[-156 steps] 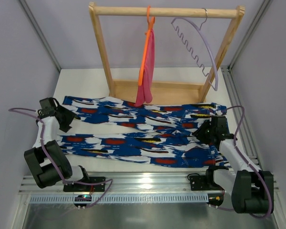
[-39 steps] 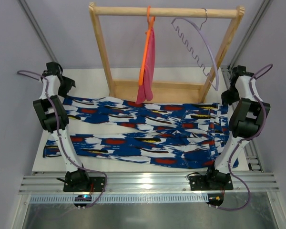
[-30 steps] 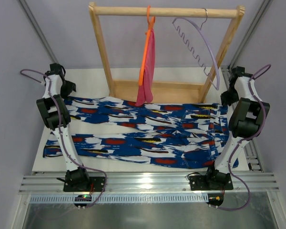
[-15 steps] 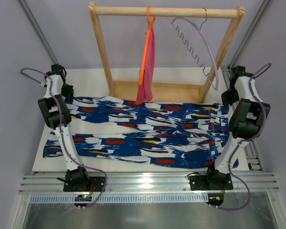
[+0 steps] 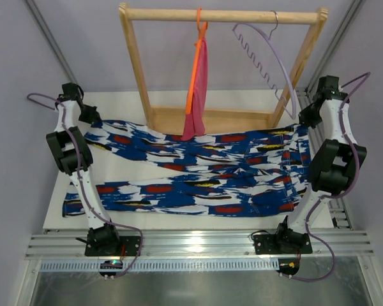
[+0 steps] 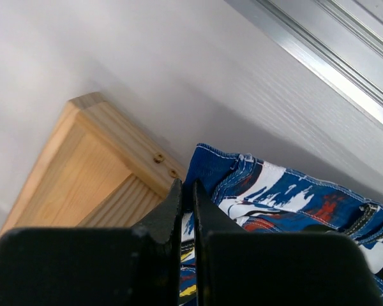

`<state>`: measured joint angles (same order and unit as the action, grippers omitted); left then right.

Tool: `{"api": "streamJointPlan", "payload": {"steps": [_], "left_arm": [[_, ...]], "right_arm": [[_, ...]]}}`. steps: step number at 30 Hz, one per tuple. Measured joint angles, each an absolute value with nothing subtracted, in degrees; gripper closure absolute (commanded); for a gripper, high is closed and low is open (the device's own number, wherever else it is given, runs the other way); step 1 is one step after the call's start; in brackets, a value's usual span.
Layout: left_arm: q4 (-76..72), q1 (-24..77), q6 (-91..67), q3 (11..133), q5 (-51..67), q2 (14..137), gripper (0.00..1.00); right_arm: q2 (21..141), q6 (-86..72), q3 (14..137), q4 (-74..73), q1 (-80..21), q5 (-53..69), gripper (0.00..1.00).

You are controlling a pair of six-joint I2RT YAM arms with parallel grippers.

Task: Place the trousers on the hanger
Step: Fold the trousers

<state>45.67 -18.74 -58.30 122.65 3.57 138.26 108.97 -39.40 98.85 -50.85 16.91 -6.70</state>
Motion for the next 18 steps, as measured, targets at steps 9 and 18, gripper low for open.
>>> {"api": "streamJointPlan", "payload": {"steps": [9,18], "left_arm": [[43.0,-20.5,-61.2,121.4,11.8,131.5,1.00],[42.2,-23.5,-58.8,111.5,13.8,119.9,1.00]], "right_arm": [[103.7,-36.2,99.3,-48.1,17.7,-1.1,0.96],[97.0,-34.0,92.1,-42.6,22.4,5.8,0.96]]}}
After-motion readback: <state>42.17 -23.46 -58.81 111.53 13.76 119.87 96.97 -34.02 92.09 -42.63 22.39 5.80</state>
